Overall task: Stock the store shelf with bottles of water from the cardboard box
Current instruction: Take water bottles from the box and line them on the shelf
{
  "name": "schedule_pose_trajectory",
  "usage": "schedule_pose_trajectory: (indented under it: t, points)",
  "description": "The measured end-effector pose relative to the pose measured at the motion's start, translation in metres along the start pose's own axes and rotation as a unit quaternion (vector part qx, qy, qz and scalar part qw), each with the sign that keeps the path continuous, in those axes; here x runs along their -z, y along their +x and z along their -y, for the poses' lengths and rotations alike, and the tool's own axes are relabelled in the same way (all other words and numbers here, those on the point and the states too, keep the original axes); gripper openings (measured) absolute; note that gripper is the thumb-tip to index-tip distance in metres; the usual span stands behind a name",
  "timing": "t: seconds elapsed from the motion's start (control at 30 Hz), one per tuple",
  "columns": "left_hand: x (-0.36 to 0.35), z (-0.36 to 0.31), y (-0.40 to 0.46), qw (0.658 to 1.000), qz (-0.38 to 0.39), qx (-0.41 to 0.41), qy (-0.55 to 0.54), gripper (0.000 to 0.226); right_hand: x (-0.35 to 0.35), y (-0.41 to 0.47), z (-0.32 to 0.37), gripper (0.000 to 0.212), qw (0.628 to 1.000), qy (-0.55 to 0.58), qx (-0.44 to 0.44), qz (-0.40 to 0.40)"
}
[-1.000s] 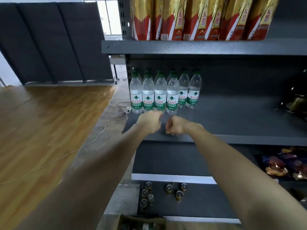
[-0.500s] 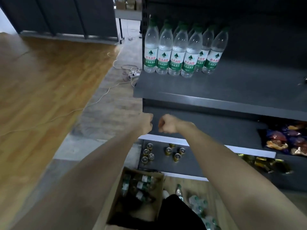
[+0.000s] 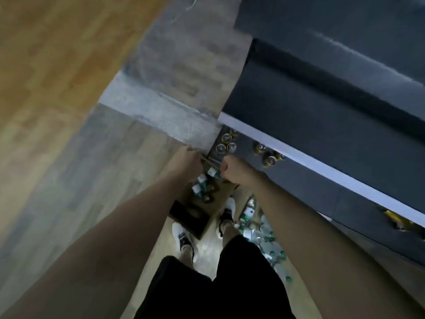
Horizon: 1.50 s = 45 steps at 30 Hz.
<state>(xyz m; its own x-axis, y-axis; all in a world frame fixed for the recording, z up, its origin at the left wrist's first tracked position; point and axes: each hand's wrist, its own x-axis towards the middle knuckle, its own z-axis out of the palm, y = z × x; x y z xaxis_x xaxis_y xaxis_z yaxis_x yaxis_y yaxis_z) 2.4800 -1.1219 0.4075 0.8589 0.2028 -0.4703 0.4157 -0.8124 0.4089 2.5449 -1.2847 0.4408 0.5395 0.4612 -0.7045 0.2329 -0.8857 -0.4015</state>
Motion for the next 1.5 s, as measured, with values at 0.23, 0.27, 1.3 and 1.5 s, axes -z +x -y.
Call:
schedule_pose_trajectory:
  t: [0.23, 0.27, 1.3, 1.5]
  points:
    - [-0.093, 0.035, -0.002, 0.986, 0.089, 0.132, -0.058, 0.017, -0.086, 0.067, -0.052, 0.012, 0.995, -0.007, -0.017, 0.100]
    - [-0.105, 0.040, -0.003, 0.983, 0.093, 0.147, -0.065, 0.017, -0.097, 0.075, -0.058, 0.012, 0.993, -0.011, -0.017, 0.114]
    - [-0.433, 0.252, 0.119, 0.919, 0.183, 0.297, -0.181, 0.015, -0.390, 0.323, -0.155, 0.031, 0.982, -0.079, -0.063, 0.157]
    - [-0.484, 0.283, 0.146, 0.919, 0.201, 0.296, -0.167, 0.005, -0.440, 0.375, -0.173, 0.044, 0.982, -0.085, -0.089, 0.147]
